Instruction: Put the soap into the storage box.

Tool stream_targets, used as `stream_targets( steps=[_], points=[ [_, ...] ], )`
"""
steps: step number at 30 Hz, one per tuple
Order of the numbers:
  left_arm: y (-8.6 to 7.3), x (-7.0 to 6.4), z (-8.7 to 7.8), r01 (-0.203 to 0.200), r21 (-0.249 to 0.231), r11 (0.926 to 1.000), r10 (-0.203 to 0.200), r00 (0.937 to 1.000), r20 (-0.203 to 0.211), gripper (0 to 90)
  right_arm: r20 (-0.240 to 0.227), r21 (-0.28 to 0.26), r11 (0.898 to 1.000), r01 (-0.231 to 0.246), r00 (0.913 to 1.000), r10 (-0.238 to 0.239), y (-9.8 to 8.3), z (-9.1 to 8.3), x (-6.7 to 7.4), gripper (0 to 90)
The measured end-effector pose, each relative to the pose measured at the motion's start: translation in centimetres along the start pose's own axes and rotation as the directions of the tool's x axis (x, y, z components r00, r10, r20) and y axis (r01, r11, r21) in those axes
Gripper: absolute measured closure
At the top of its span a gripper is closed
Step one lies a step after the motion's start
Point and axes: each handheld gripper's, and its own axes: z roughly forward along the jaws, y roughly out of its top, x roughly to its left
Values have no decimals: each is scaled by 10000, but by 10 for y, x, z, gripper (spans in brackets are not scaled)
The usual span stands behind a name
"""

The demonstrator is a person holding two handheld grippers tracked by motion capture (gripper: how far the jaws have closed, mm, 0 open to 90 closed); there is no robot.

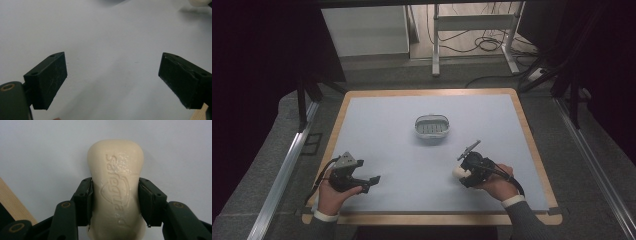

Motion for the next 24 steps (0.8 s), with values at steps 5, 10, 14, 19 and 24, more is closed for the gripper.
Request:
stream_targets(
  steps=[5,10,14,19,24],
  points=[
    [0,0,1,-23,36,10000,23,10000,5,88,24,-295,9996,-13,10000,14,2,-8,-5,492],
    [0,0,2,-48,75,10000,48,10000,10,88,99,-499,9987,71,9999,-66,7,-12,-11,492],
    [0,0,1,-28,66,10000,28,10000,0,88,78,-798,9968,90,9999,-84,12,-16,-14,492],
    [0,0,1,-31,66,10000,31,10000,12,88,29,-997,9950,76,10000,-74,17,-19,-20,492],
    [0,-1,1,33,22,10000,-33,10000,-17,88,45,-1244,9922,6,10000,0,21,-21,-27,492]
  ],
)
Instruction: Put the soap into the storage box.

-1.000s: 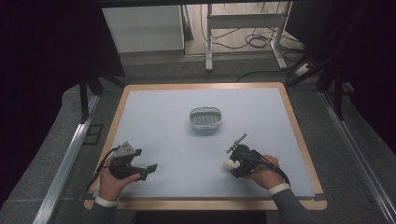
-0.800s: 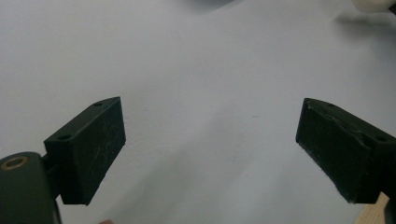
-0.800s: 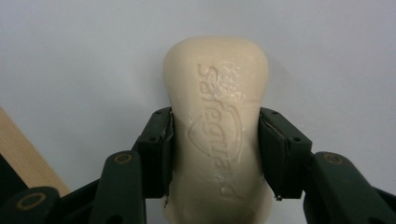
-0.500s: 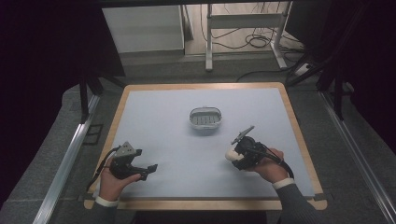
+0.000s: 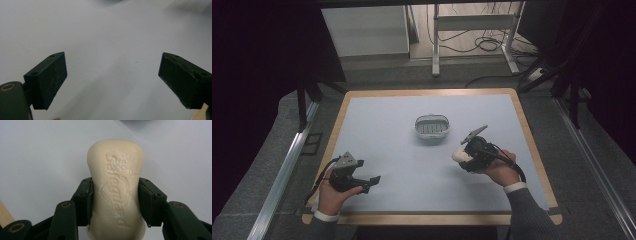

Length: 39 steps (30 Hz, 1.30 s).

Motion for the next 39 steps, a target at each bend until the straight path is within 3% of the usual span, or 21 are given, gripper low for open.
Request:
stream_targets(
  steps=[12,39],
  points=[
    [0,0,1,-26,21,10000,26,10000,21,88,-202,-384,9983,428,9988,-436,13,-2,-7,492],
    [0,-1,3,-40,76,10000,39,10000,69,88,-218,-798,9959,417,9988,-436,44,-2,-30,492]
  ],
)
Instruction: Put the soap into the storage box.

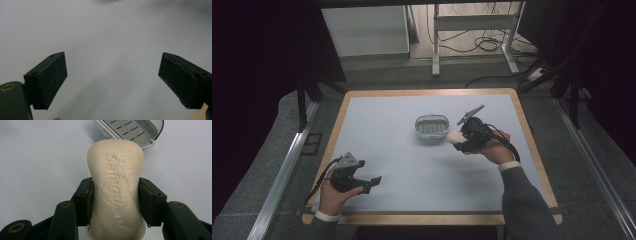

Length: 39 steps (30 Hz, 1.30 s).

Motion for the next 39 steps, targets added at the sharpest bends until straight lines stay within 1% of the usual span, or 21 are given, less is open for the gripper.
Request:
stream_targets(
  steps=[4,6,8,11,12,13,17,19,21,25,27,31,34,37,39],
  points=[
    [0,0,1,-20,29,10000,20,10000,1,88,8,86,10000,-12,10000,12,4,2,-3,492],
    [0,0,1,-22,30,10000,22,10000,2,88,17,57,10000,76,10000,-76,7,3,-6,492],
    [0,0,0,-5,16,10000,5,10000,1,88,60,45,10000,64,10000,-64,11,5,-8,492],
    [0,0,-1,10,-9,10000,-10,10000,9,88,63,65,9999,89,9999,-90,14,7,-9,492],
    [0,0,-1,10,-13,10000,-10,10000,11,88,53,53,9998,209,9998,-209,15,8,-9,492],
    [0,0,-1,6,-11,10000,-6,10000,9,88,28,105,9998,159,9999,-159,16,8,-9,492],
    [0,0,0,2,-8,10000,-2,10000,22,88,17,124,9996,238,9997,-238,21,11,-12,492],
    [0,1,-1,3,-10,10000,-3,10000,11,88,33,185,9997,176,9998,-176,24,12,-13,492],
    [0,1,0,5,-4,10000,-5,10000,11,88,-104,202,9994,275,9996,-273,28,15,-16,492],
    [0,0,0,-15,20,10000,15,10000,21,88,-117,249,9993,291,9995,-288,33,17,-17,492],
    [0,0,0,-4,8,10000,4,10000,18,88,-142,288,9987,413,9991,-409,39,20,-18,492],
    [0,1,-1,-4,-8,10000,4,10000,11,88,-157,269,9984,491,9987,-486,42,23,-19,492],
    [0,1,-1,5,-21,10000,-5,10000,20,88,-121,378,9978,551,9984,-547,45,27,-20,492],
    [0,1,-1,0,-10,10000,0,10000,17,88,-163,401,9978,524,9985,-517,48,30,-21,492],
    [0,1,-1,11,-27,10000,-11,10000,26,88,-175,387,9974,611,9980,-604,51,32,-23,492]
  ],
)
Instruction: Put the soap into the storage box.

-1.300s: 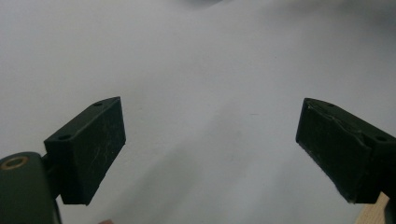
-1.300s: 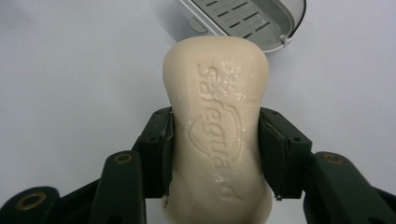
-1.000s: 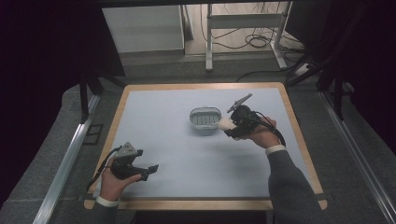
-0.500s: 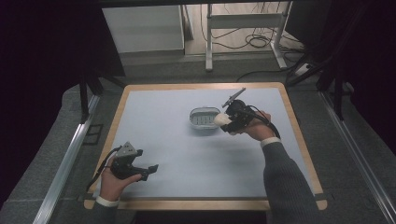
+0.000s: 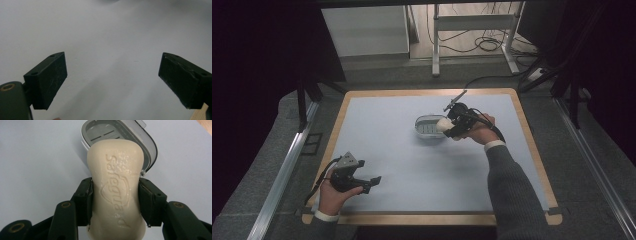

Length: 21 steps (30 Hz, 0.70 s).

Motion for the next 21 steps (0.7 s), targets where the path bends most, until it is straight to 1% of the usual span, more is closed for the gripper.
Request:
stream_targets(
  steps=[5,6,8,11,12,13,16,21],
  points=[
    [0,0,0,-24,3,10000,24,10000,-5,88,51,101,9998,156,9999,-156,7,5,-4,492],
    [0,0,0,-22,22,10000,22,10000,2,88,28,50,9997,253,9997,-253,8,6,-5,492],
    [0,0,1,-36,43,10000,36,10000,0,88,44,24,9998,196,9998,-196,10,7,-6,492],
    [0,0,0,-33,35,10000,33,10000,7,88,49,-71,9990,449,9990,-448,14,10,-8,492],
    [0,0,0,-32,30,10000,32,10000,-4,88,51,-49,9992,392,9992,-392,16,10,-9,492],
    [0,0,0,-35,30,10000,35,10000,-14,88,70,-18,9990,441,9990,-441,17,11,-10,492],
    [0,0,0,-28,22,10000,28,10000,-12,88,4,-27,9992,411,9992,-411,21,15,-12,492],
    [0,0,1,-86,85,9999,86,10000,-9,88,-118,-13,9979,653,9978,-653,28,23,-14,492]
  ],
)
